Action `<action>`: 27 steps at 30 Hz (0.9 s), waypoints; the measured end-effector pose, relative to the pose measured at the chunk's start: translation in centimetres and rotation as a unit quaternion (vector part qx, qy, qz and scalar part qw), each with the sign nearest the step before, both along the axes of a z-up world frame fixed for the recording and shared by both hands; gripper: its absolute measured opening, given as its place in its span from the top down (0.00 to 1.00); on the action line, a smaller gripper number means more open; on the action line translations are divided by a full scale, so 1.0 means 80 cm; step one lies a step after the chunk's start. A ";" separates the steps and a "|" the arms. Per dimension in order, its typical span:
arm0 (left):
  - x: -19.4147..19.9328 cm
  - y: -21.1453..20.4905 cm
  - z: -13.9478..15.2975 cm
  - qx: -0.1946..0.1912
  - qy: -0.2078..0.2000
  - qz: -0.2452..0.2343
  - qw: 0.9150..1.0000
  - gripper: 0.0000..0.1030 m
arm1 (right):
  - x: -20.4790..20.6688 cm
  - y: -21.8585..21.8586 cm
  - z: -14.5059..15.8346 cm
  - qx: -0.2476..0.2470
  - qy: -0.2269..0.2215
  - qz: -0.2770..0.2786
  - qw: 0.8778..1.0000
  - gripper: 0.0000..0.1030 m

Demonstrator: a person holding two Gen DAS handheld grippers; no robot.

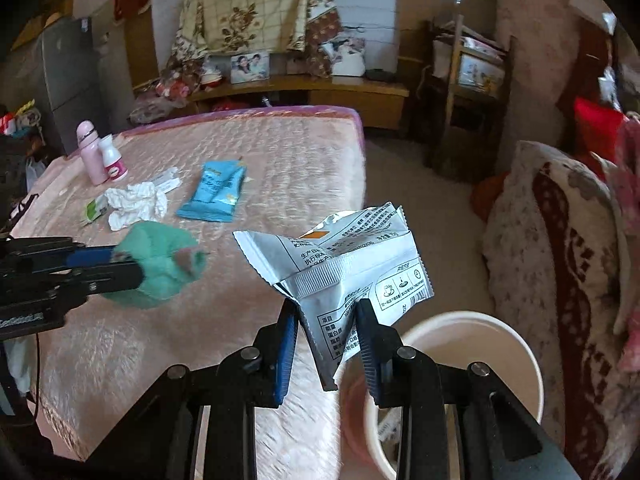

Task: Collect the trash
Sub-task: 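Carry the towel and packet over the white bucket and open both tools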

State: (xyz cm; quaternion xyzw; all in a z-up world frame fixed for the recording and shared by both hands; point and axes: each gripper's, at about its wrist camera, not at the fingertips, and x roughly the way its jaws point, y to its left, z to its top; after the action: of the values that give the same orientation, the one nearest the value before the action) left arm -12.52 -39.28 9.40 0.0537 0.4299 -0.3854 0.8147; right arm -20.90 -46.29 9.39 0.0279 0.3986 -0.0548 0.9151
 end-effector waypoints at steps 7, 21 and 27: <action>-0.017 -0.081 -0.008 0.003 0.008 -0.032 0.999 0.76 | -0.045 -0.045 -0.006 0.006 0.003 -0.039 0.999 0.72; -0.059 -0.211 -0.042 0.038 0.016 -0.089 0.995 0.76 | -0.122 -0.145 -0.051 0.036 0.027 -0.122 0.992 0.72; -0.063 -0.234 -0.059 0.054 0.019 -0.092 0.994 0.76 | -0.137 -0.170 -0.076 0.057 0.041 -0.144 0.987 0.72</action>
State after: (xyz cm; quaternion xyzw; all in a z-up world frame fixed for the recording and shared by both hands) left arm -17.54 -58.03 4.71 0.1293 0.4585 -0.4364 0.7633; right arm -31.88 -59.86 3.29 0.1353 0.4297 -0.1643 0.8776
